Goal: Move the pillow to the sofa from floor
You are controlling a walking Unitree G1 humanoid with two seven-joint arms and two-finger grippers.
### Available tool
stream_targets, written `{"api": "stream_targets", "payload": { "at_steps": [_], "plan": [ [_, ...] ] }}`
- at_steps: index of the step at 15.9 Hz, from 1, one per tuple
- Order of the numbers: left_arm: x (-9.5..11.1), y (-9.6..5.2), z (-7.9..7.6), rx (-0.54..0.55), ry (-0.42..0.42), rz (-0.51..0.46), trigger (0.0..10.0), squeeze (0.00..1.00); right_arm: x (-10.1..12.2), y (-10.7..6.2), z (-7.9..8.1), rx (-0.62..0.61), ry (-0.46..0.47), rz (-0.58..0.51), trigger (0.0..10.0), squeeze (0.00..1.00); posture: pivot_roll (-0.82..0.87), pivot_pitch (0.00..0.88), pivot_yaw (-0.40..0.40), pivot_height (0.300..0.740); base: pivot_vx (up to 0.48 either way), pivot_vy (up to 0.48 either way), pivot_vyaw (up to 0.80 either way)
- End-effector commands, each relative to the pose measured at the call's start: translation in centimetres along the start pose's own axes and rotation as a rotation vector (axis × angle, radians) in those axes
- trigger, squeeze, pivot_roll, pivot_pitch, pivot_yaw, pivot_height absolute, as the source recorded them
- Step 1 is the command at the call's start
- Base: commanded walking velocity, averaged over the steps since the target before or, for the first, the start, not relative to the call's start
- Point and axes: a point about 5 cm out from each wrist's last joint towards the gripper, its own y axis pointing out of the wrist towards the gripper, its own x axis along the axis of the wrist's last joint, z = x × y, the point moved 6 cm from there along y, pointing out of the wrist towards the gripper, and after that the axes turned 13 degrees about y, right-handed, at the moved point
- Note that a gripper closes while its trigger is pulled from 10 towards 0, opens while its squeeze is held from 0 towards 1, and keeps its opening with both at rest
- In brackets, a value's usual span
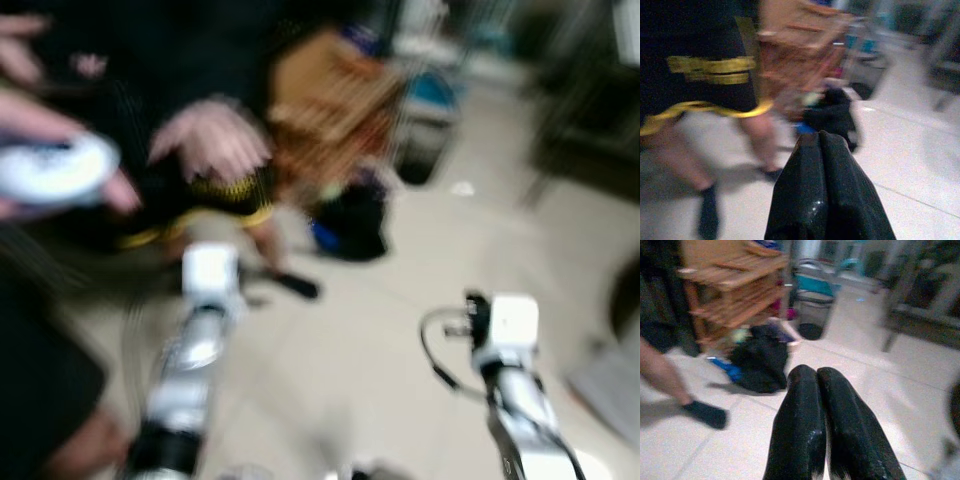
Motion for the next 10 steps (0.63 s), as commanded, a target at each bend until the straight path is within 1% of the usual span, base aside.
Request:
{"api": "stream_targets", "payload": {
  "at_steps": [1, 3, 4, 5, 8, 10],
  "plan": [
    [-0.7, -0.2, 0.3, 0.008, 0.004, 0.022, 10.0, 0.00, -0.2, -0.3, -0.8, -0.025, -0.003, 0.008, 10.0, 0.00, -0.04, 0.060, -0.062, 0.740, 0.000, 0.000, -0.80],
    [-0.7, -0.1, 0.4, 0.014, 0.002, 0.025, 10.0, 0.00, -0.2, -0.3, -0.8, -0.026, 0.002, 0.010, 10.0, 0.00, -0.04, 0.061, -0.062, 0.740, 0.000, 0.000, -0.80],
    [-0.7, 0.1, 0.5, 0.019, 0.028, 0.028, 10.0, 0.00, -0.4, -0.3, -0.5, -0.019, 0.010, 0.014, 10.0, 0.00, -0.04, 0.063, -0.062, 0.740, 0.000, 0.000, -0.80],
    [-0.7, 0.1, 0.5, 0.019, 0.034, 0.028, 10.0, 0.00, -0.4, -0.2, -0.5, -0.019, 0.010, 0.016, 10.0, 0.00, -0.04, 0.063, -0.063, 0.740, 0.000, 0.000, -0.80],
    [-0.6, 0.1, 0.8, 0.024, 0.032, 0.023, 10.0, 0.00, -0.4, -0.2, -0.2, -0.009, 0.014, 0.013, 10.0, 0.00, -0.04, 0.067, -0.063, 0.740, 0.000, 0.000, -0.80],
    [-0.9, -0.1, 0.8, 0.026, 0.016, 0.030, 10.0, 0.00, -0.5, -0.2, 0.1, 0.000, 0.020, 0.016, 10.0, 0.00, -0.04, 0.063, -0.059, 0.740, 0.000, 0.000, -0.80]
  ]
}}
